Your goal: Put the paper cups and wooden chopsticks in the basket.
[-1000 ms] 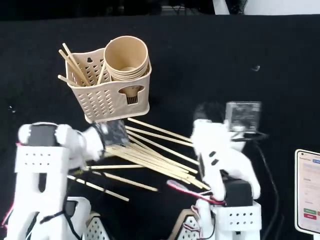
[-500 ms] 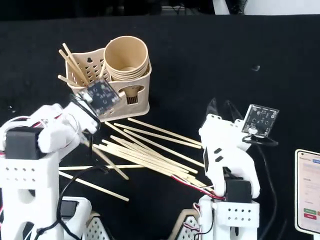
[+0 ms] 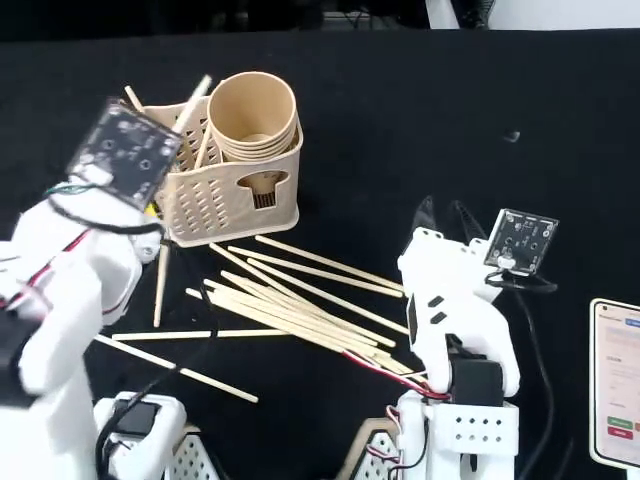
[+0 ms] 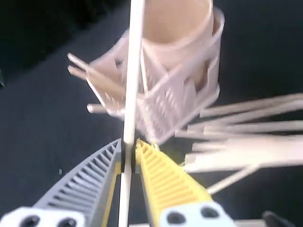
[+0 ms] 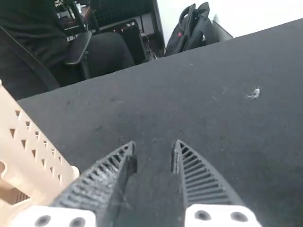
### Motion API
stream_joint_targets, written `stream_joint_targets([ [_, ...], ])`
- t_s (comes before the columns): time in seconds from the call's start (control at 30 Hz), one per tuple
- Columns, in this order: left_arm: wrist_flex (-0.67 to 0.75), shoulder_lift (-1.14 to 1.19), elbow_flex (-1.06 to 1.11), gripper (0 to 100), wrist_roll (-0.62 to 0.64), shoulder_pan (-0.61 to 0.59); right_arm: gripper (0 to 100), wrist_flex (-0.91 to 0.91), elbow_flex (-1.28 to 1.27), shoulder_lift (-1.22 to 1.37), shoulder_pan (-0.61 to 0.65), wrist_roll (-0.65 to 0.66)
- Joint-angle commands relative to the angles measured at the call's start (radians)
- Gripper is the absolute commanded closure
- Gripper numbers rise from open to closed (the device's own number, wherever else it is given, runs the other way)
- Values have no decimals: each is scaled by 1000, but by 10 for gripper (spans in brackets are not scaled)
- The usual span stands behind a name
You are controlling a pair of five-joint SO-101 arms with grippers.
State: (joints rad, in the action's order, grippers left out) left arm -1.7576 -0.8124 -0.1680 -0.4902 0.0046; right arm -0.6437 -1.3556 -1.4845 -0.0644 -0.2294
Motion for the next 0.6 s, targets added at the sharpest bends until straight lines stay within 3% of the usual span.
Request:
stream_joint_targets([
  [0.0, 92, -11, -130, 970, 133, 39, 871, 23, 4, -19, -14, -8],
  [0.23, 397, -2, 4, 970, 423, 39, 871, 23, 2, -19, -14, -8],
  [0.4, 882, -11, 335, 970, 618, 36, 871, 20, 1, -19, -14, -8],
  [0.57, 1418, -11, 704, 970, 640, -10, 871, 18, 1, -19, -14, -8],
])
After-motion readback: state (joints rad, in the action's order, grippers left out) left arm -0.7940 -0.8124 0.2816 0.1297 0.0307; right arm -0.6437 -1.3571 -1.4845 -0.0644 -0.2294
